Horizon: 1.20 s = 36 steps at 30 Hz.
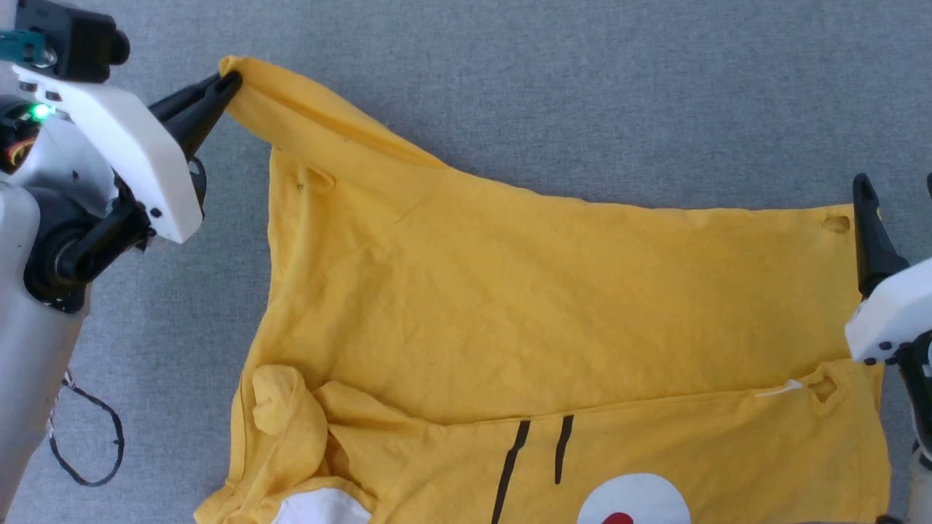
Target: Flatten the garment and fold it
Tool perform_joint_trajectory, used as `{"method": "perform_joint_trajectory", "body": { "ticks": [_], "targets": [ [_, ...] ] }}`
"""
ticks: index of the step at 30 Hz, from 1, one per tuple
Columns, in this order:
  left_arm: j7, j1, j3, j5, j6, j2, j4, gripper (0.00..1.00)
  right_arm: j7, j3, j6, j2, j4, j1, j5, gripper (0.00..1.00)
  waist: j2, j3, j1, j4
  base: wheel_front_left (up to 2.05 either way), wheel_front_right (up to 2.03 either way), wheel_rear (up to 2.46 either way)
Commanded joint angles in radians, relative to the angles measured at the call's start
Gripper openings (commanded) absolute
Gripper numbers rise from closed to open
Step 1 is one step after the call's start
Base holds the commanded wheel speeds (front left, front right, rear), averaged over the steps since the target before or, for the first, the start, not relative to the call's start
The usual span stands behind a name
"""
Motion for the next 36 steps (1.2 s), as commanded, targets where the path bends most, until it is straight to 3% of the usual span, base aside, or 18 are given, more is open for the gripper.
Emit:
{"method": "perform_joint_trajectory", "body": {
  "ticks": [1, 9, 13, 19, 20, 21, 22, 23, 24, 36],
  "targets": [
    [-0.002, 0.004, 0.004, -0.004, -0.004, -0.001, -0.009, 0.00, 0.056, -0.004, -0.001, 0.000, -0.015, -0.027, 0.008, 1.00, 0.0000, 0.017, 0.0002, -0.002, 0.00, 0.00, 0.00],
    [0.009, -0.022, 0.010, -0.005, -0.002, 0.015, -0.042, 0.00, 0.260, -0.018, -0.001, -0.030, 0.000, -0.083, 0.088, 1.00, 0.0000, 0.091, 0.0002, -0.015, 0.00, 0.00, 0.00],
    [0.012, -0.037, 0.005, -0.007, -0.003, 0.015, -0.054, 0.00, 0.302, -0.040, -0.001, -0.056, 0.034, -0.101, 0.103, 1.00, 0.0000, 0.128, 0.0002, -0.013, 0.00, 0.00, 0.00],
    [0.012, -0.047, -0.001, -0.009, -0.004, 0.022, -0.062, 0.00, 0.349, -0.053, -0.001, -0.043, 0.065, -0.085, 0.132, 1.00, 0.0000, 0.153, 0.0002, -0.013, 0.00, 0.00, 0.00],
    [0.011, -0.049, -0.001, -0.010, -0.004, 0.023, -0.062, 0.00, 0.360, -0.053, -0.001, -0.037, 0.070, -0.082, 0.143, 0.91, 0.0000, 0.155, 0.0002, -0.013, 0.00, 0.00, 0.00],
    [0.011, -0.050, -0.002, -0.012, -0.004, 0.024, -0.061, 0.00, 0.370, -0.059, -0.001, -0.030, 0.074, -0.081, 0.154, 0.47, 0.0000, 0.155, 0.0002, -0.014, 0.00, 0.00, 0.00],
    [0.011, -0.051, -0.002, -0.013, -0.004, 0.025, -0.061, 0.00, 0.379, -0.065, -0.001, -0.023, 0.076, -0.081, 0.161, 0.38, 0.0000, 0.155, 0.0002, -0.015, 0.00, 0.00, 0.00],
    [0.012, -0.052, -0.003, -0.014, -0.004, 0.026, -0.060, 0.00, 0.388, -0.065, -0.001, -0.018, 0.075, -0.080, 0.165, 0.12, 0.0000, 0.154, 0.0002, -0.016, 0.00, 0.00, 0.00],
    [0.012, -0.052, -0.003, -0.015, -0.004, 0.027, -0.059, 0.00, 0.394, -0.067, -0.001, -0.014, 0.073, -0.081, 0.167, 0.00, 0.0000, 0.151, 0.0002, -0.018, 0.00, 0.00, 0.00],
    [-0.124, 0.000, 0.053, -0.052, -0.005, 0.015, -0.092, 0.00, 0.265, -0.041, -0.001, -0.015, 0.013, -0.110, 0.138, 0.00, 0.0000, 0.054, 0.0002, -0.015, 0.00, 0.00, 0.00]
  ]
}}
